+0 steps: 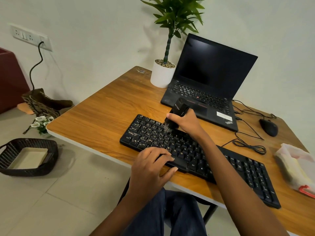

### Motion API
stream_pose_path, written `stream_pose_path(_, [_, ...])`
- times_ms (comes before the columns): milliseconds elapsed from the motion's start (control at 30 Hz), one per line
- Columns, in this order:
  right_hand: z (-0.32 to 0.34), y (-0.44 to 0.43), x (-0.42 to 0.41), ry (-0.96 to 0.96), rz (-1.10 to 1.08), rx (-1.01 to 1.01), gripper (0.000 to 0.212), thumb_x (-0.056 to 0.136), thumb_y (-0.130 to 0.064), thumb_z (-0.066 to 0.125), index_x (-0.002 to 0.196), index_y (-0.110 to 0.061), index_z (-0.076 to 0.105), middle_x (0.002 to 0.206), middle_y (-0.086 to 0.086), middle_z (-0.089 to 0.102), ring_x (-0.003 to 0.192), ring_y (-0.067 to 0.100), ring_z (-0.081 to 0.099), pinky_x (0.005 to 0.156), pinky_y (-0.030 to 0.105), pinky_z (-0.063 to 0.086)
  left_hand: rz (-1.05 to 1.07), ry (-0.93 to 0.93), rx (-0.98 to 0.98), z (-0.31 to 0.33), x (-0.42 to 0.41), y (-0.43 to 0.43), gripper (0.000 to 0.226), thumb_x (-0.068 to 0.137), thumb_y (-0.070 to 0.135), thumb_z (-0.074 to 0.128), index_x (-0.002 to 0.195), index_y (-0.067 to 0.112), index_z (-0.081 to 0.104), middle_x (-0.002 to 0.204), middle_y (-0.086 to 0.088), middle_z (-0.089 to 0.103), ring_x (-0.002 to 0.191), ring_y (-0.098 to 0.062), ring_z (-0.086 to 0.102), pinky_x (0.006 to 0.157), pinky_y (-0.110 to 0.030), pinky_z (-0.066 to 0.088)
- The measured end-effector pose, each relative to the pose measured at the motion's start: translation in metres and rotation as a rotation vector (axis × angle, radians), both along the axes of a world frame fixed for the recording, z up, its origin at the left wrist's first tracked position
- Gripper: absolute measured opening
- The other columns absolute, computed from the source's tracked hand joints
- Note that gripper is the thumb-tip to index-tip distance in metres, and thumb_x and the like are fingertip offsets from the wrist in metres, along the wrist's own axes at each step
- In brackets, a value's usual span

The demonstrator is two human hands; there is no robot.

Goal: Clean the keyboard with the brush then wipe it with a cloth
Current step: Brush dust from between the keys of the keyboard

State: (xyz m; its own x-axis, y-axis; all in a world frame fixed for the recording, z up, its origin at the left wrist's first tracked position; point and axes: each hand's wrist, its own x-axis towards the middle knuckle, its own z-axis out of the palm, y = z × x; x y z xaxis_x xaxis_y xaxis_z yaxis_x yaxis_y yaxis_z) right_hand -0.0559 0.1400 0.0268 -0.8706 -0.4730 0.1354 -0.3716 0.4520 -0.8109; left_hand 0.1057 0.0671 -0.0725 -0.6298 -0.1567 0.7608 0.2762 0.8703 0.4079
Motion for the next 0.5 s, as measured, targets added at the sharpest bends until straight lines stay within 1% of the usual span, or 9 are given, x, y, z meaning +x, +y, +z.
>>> stream_pose_path(33, [0.000, -0.002, 0.001, 0.010, -0.005, -0.006, 0.012, 0.081, -0.021, 0.068, 0.074, -0.021, 0.058, 0.074, -0.006, 0.064, 0.066, 0.005, 0.060, 0.054, 0.012, 0.047, 0.000, 0.001, 0.000, 0.000, 0.000, 0.000, 0.020, 0.080, 0.041, 0.067, 0.089, 0.022, 0.068, 0.098, 0.009, 0.063, 0.095, -0.009, 0.053, 0.079, -0.022, 0.041])
stream_pose_path(133, [-0.002, -0.008, -0.002, 0.070, -0.047, 0.012, 0.016, 0.080, -0.021, 0.068, 0.071, -0.024, 0.056, 0.071, -0.007, 0.061, 0.068, 0.011, 0.060, 0.059, 0.021, 0.048, -0.001, 0.007, 0.001, 0.001, 0.000, 0.000, 0.021, 0.080, 0.041, 0.067, 0.088, 0.022, 0.069, 0.098, 0.009, 0.064, 0.095, -0.009, 0.053, 0.080, -0.022, 0.041])
stream_pose_path(167, [-0.002, -0.009, -0.002, 0.061, -0.030, 0.001, 0.016, 0.080, -0.021, 0.068, 0.071, -0.024, 0.056, 0.071, -0.007, 0.062, 0.068, 0.010, 0.060, 0.060, 0.021, 0.048, -0.004, 0.006, 0.003, 0.001, 0.001, 0.000, 0.021, 0.081, 0.041, 0.066, 0.088, 0.022, 0.069, 0.098, 0.009, 0.064, 0.095, -0.009, 0.053, 0.080, -0.022, 0.041])
stream_pose_path(233, [-0.001, -0.009, -0.001, -0.001, 0.046, 0.012, 0.014, 0.080, -0.019, 0.069, 0.075, -0.022, 0.056, 0.074, -0.006, 0.061, 0.067, 0.006, 0.059, 0.058, 0.016, 0.047, -0.007, 0.006, 0.007, 0.001, 0.000, 0.000, 0.020, 0.081, 0.041, 0.066, 0.087, 0.022, 0.068, 0.098, 0.009, 0.064, 0.095, -0.009, 0.053, 0.080, -0.022, 0.041])
stream_pose_path(300, [0.002, -0.009, -0.005, -0.046, 0.084, 0.045, 0.011, 0.080, -0.016, 0.068, 0.078, -0.017, 0.057, 0.075, -0.003, 0.060, 0.067, 0.008, 0.057, 0.054, 0.016, 0.045, -0.008, 0.002, 0.005, 0.001, 0.000, 0.000, 0.021, 0.080, 0.041, 0.067, 0.088, 0.022, 0.068, 0.098, 0.009, 0.064, 0.094, -0.009, 0.053, 0.080, -0.022, 0.041])
stream_pose_path(367, [0.004, -0.011, -0.009, 0.005, 0.045, 0.076, 0.010, 0.078, -0.015, 0.068, 0.079, -0.011, 0.059, 0.074, 0.000, 0.061, 0.067, 0.013, 0.057, 0.054, 0.021, 0.045, -0.007, -0.001, 0.002, 0.001, 0.000, 0.000, 0.021, 0.080, 0.041, 0.067, 0.089, 0.022, 0.068, 0.098, 0.009, 0.064, 0.095, -0.009, 0.053, 0.080, -0.021, 0.041])
stream_pose_path(433, [0.003, -0.015, -0.009, 0.058, 0.031, 0.097, 0.012, 0.078, -0.016, 0.069, 0.079, -0.009, 0.059, 0.071, -0.001, 0.061, 0.065, 0.011, 0.057, 0.055, 0.020, 0.047, -0.010, -0.007, 0.001, 0.001, 0.000, 0.000, 0.021, 0.080, 0.041, 0.067, 0.089, 0.022, 0.068, 0.099, 0.009, 0.064, 0.095, -0.009, 0.053, 0.080, -0.022, 0.041])
stream_pose_path(500, [0.002, -0.016, -0.005, 0.005, 0.105, 0.077, 0.013, 0.079, -0.015, 0.069, 0.080, -0.012, 0.057, 0.070, -0.004, 0.061, 0.062, 0.007, 0.059, 0.054, 0.017, 0.049, -0.013, -0.012, 0.009, 0.001, 0.000, 0.000, 0.020, 0.081, 0.041, 0.067, 0.088, 0.022, 0.068, 0.099, 0.010, 0.064, 0.095, -0.009, 0.054, 0.081, -0.021, 0.040])
